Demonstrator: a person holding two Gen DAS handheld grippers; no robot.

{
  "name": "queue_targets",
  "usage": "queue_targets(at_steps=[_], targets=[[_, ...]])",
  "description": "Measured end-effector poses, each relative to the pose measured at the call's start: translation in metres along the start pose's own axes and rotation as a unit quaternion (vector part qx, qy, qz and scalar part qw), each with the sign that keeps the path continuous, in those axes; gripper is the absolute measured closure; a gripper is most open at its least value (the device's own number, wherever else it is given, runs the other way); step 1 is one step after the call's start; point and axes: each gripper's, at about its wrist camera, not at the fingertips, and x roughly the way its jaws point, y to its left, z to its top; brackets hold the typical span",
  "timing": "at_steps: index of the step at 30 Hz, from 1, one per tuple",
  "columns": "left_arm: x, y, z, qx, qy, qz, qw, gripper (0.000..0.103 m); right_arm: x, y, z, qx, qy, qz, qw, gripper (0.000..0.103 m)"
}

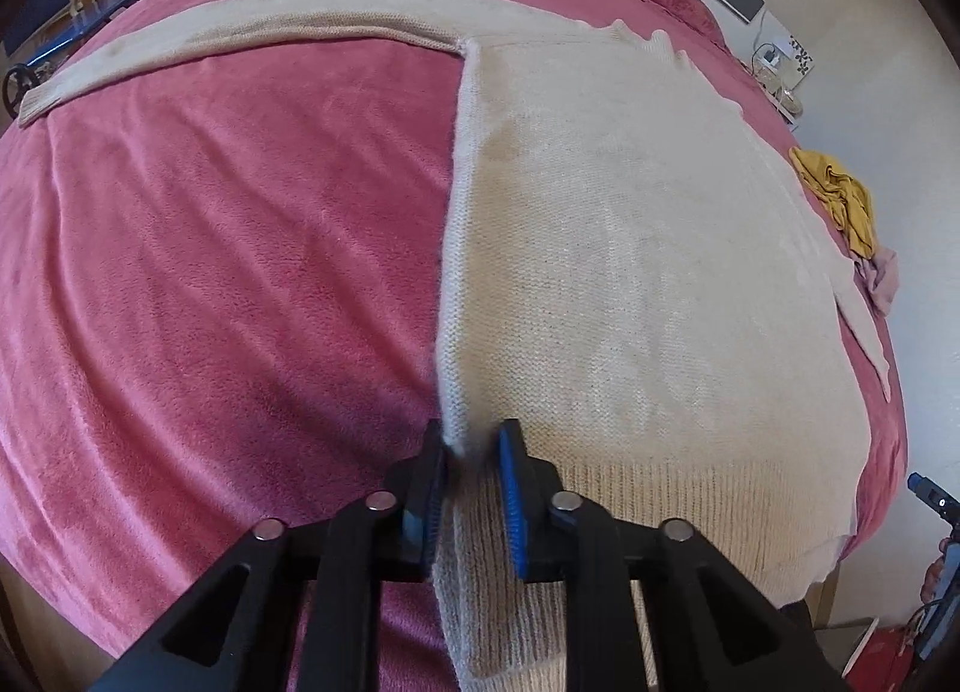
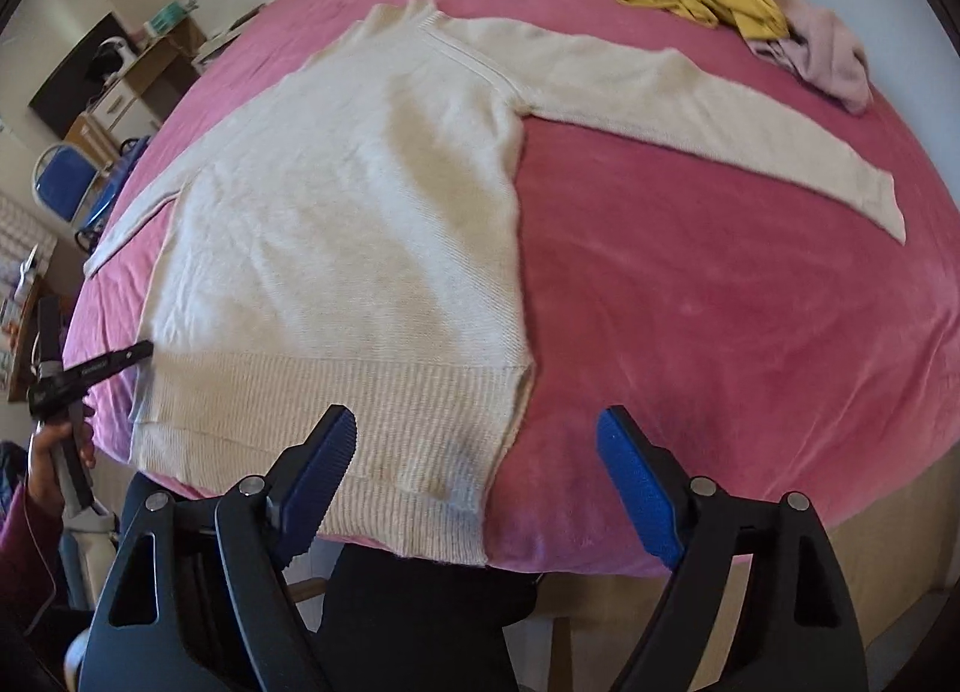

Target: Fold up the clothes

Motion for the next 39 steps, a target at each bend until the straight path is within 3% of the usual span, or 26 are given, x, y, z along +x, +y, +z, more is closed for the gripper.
queue_targets(at_steps=[4, 5, 6, 8, 11, 13, 14, 16, 18, 23, 29, 31, 32, 35, 39], targets=[[-0.01, 0.025, -0.001, -0.028, -0.007, 0.023, 0.9993, 0.103, 0.014, -0.013, -0.004, 0.027, 0.019, -0.011, 0.999, 0.018], [-0.013, 0.032, -0.002, -0.033, -0.008, 0.033, 0.9989, 0.103, 0.016, -0.017, -0.005, 0.037, 0.019, -0.011, 0.999, 0.03], [-0.015, 0.038, -0.002, -0.036, -0.008, 0.042, 0.9984, 0.103, 0.02, -0.022, -0.005, 0.051, 0.021, -0.014, 0.998, 0.06], [-0.02, 0.05, -0.003, -0.042, -0.007, 0.056, 0.9976, 0.103, 0.028, -0.032, -0.004, 0.075, 0.027, -0.022, 0.997, 0.086], [-0.029, 0.047, -0.004, -0.034, -0.004, -0.001, 0.9994, 0.099, 0.04, -0.038, -0.003, 0.089, 0.044, 0.015, 0.995, 0.084], [-0.035, 0.037, -0.001, -0.011, -0.02, 0.008, 0.9997, 0.086, 0.04, -0.038, -0.004, 0.092, 0.044, 0.036, 0.994, 0.068], [-0.036, 0.034, 0.0, -0.002, -0.022, 0.005, 0.9997, 0.086, 0.039, -0.037, -0.005, 0.091, 0.046, 0.048, 0.994, 0.051], [-0.036, 0.033, 0.001, 0.011, -0.018, -0.012, 0.9997, 0.079, 0.038, -0.033, -0.006, 0.085, 0.049, 0.07, 0.993, 0.041], [-0.035, 0.035, -0.011, 0.034, -0.017, -0.006, 0.9993, 0.078, 0.036, -0.028, -0.008, 0.072, 0.048, 0.07, 0.994, 0.04], [-0.018, 0.026, 0.003, 0.059, 0.027, -0.012, 0.9978, 0.077, 0.029, -0.021, -0.01, 0.06, 0.039, 0.066, 0.995, 0.033], [-0.01, 0.03, -0.011, 0.055, 0.059, -0.062, 0.9948, 0.08, 0.024, -0.019, -0.01, 0.062, 0.035, 0.045, 0.996, 0.032], [-0.01, 0.025, -0.023, 0.068, 0.059, -0.038, 0.9952, 0.099, 0.025, -0.016, -0.007, 0.056, 0.033, 0.034, 0.997, 0.032], [-0.013, 0.024, -0.027, 0.071, 0.055, -0.03, 0.9955, 0.1, 0.025, -0.015, -0.006, 0.051, 0.029, 0.023, 0.998, 0.034], [-0.031, 0.035, -0.032, 0.053, 0.037, -0.029, 0.9975, 0.1, 0.026, -0.013, -0.003, 0.044, 0.022, -0.012, 0.999, 0.063], [-0.055, 0.061, -0.034, 0.019, 0.018, -0.026, 0.9993, 0.1, 0.024, -0.024, -0.005, 0.052, 0.017, -0.023, 0.998, 0.063]])
